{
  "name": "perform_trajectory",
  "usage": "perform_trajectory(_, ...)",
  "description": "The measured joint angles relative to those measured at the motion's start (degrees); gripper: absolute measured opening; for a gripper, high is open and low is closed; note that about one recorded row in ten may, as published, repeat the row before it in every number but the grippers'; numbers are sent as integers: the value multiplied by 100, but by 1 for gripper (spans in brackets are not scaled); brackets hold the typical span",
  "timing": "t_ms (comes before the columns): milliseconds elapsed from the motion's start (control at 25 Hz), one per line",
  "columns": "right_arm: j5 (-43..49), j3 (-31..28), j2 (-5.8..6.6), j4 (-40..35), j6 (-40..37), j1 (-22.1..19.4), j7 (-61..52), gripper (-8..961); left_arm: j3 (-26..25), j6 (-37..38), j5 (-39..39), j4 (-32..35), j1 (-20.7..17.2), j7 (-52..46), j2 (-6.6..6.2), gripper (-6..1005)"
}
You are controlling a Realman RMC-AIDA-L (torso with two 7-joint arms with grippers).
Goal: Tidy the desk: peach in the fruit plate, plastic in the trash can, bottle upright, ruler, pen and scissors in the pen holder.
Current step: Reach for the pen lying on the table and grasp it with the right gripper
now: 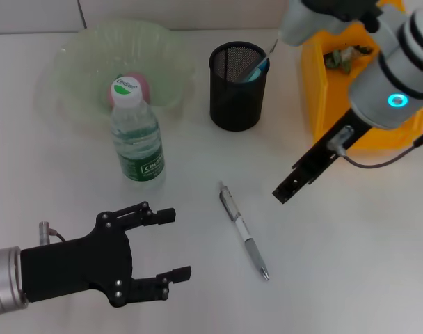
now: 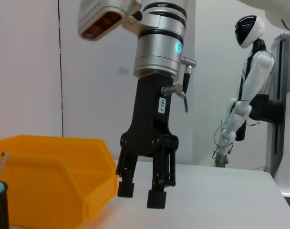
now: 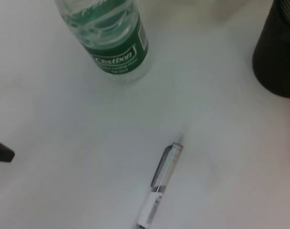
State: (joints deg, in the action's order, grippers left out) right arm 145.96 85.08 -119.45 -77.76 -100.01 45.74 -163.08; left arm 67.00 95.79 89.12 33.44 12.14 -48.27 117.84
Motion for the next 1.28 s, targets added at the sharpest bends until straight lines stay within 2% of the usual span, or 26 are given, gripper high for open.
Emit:
perform_trajectory(240, 44, 577, -13, 729, 360, 583, -301, 833, -3, -41, 1, -47, -26, 82, -3, 811)
perform_trajectory(720, -154, 1451, -44, 1856, 1437, 1123, -605, 832, -3, -187, -1, -65, -35, 149, 2, 811)
perform_trajectory(920, -666, 1516, -44, 2270, 1772, 1234, -613, 833, 21, -270, -1, -75, -5, 151, 22, 811)
perform_trajectory(1280, -855, 1423, -43, 2836, 2074, 1411, -635, 832, 24, -275, -1, -75, 7, 151, 28, 811)
